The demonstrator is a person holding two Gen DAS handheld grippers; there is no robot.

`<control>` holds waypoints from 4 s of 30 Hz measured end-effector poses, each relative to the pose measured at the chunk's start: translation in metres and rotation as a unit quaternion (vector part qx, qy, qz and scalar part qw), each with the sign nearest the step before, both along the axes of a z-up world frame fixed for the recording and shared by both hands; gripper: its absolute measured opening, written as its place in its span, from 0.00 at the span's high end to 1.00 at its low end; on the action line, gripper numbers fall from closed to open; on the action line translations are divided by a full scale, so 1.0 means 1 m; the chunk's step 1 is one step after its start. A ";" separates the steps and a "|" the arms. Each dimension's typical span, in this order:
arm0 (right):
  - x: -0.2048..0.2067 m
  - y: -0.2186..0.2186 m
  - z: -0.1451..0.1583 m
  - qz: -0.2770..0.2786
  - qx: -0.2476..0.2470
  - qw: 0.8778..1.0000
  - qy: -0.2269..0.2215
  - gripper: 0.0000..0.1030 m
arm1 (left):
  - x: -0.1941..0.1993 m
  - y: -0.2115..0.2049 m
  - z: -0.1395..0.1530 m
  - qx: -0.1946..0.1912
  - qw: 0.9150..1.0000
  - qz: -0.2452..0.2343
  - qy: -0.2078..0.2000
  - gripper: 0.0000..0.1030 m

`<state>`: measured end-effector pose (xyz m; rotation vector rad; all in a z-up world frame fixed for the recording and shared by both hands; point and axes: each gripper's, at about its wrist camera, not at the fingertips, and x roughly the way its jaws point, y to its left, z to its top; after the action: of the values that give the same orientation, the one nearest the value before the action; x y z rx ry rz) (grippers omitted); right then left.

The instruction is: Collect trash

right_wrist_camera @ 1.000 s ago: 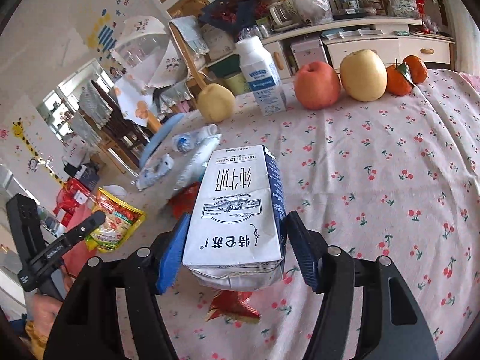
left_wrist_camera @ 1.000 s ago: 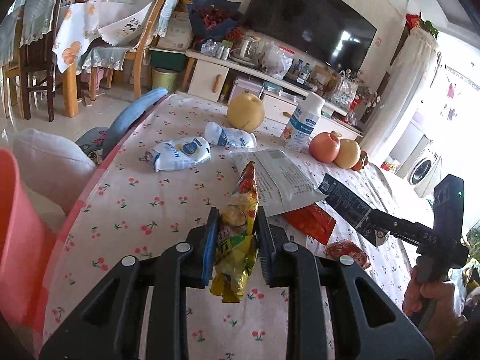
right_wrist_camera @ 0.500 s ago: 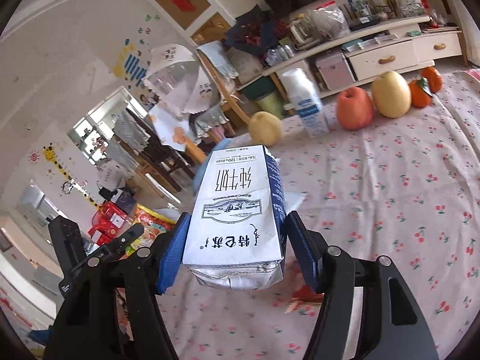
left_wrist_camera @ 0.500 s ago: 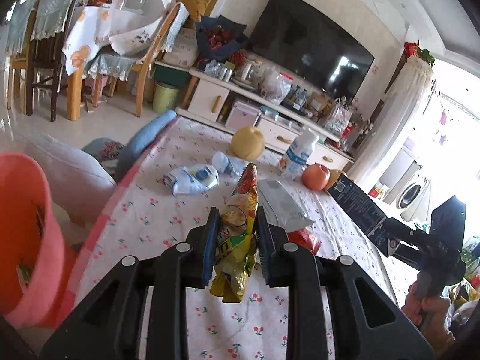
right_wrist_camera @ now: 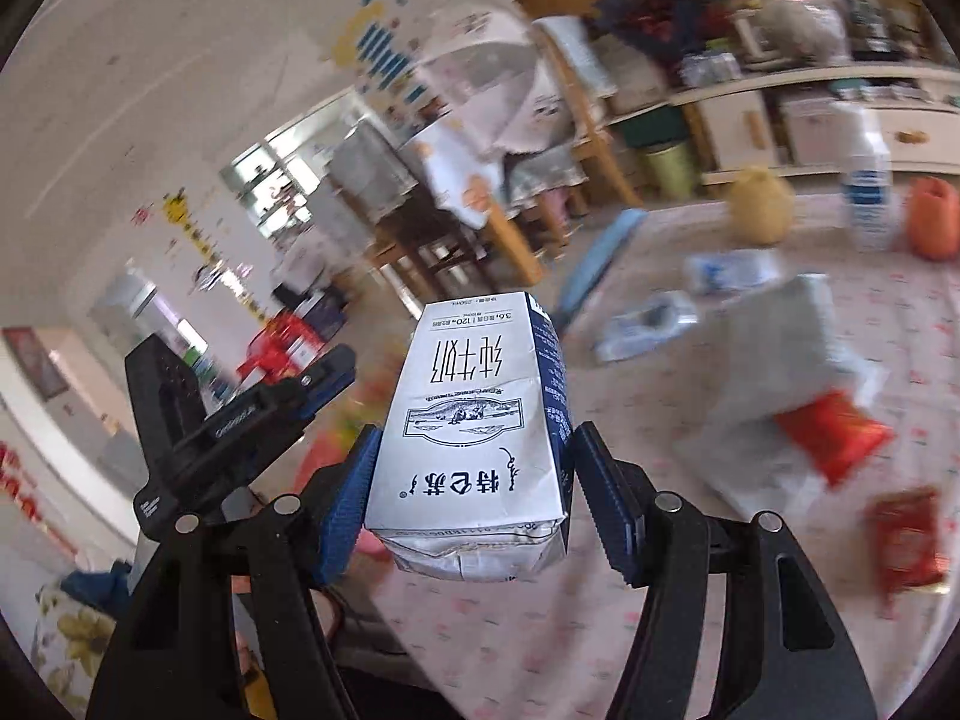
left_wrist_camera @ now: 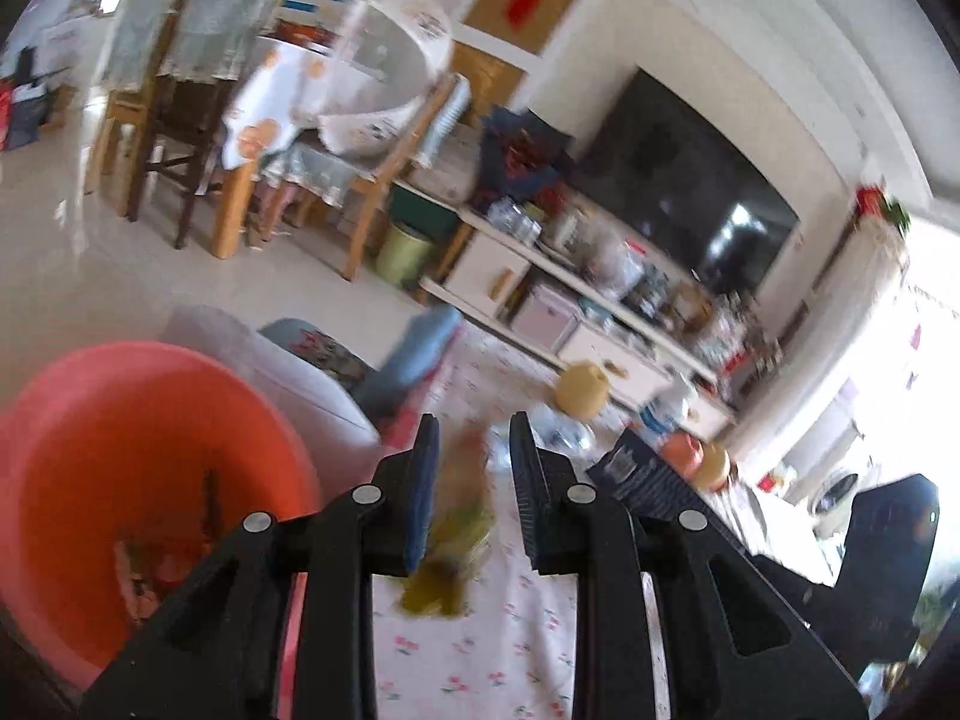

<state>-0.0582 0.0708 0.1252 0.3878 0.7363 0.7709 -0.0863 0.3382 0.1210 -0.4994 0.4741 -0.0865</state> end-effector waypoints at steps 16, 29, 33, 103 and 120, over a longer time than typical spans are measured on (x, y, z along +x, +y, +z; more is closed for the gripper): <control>0.003 0.179 0.003 0.107 -0.056 0.992 -0.039 0.36 | -0.027 0.099 -0.012 -0.016 0.986 0.163 0.030 0.75; 0.019 0.150 -0.066 0.002 -0.166 0.986 -0.028 0.10 | -0.028 0.105 -0.009 0.016 0.976 0.210 0.050 0.26; 0.026 0.144 -0.097 0.005 -0.187 0.982 0.004 0.10 | -0.024 0.097 -0.010 0.029 0.977 0.206 0.055 0.19; -0.020 0.038 -0.060 -0.064 -0.220 0.969 -0.090 0.05 | 0.007 0.007 0.009 0.189 0.965 0.179 0.015 0.04; -0.020 -0.056 -0.069 -0.116 -0.208 0.970 -0.051 0.05 | 0.045 -0.086 -0.010 0.243 0.967 0.064 0.044 0.04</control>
<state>-0.0779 0.0150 0.0560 0.0501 0.7210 0.3973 -0.0415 0.2523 0.1105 -0.0504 0.5275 0.1758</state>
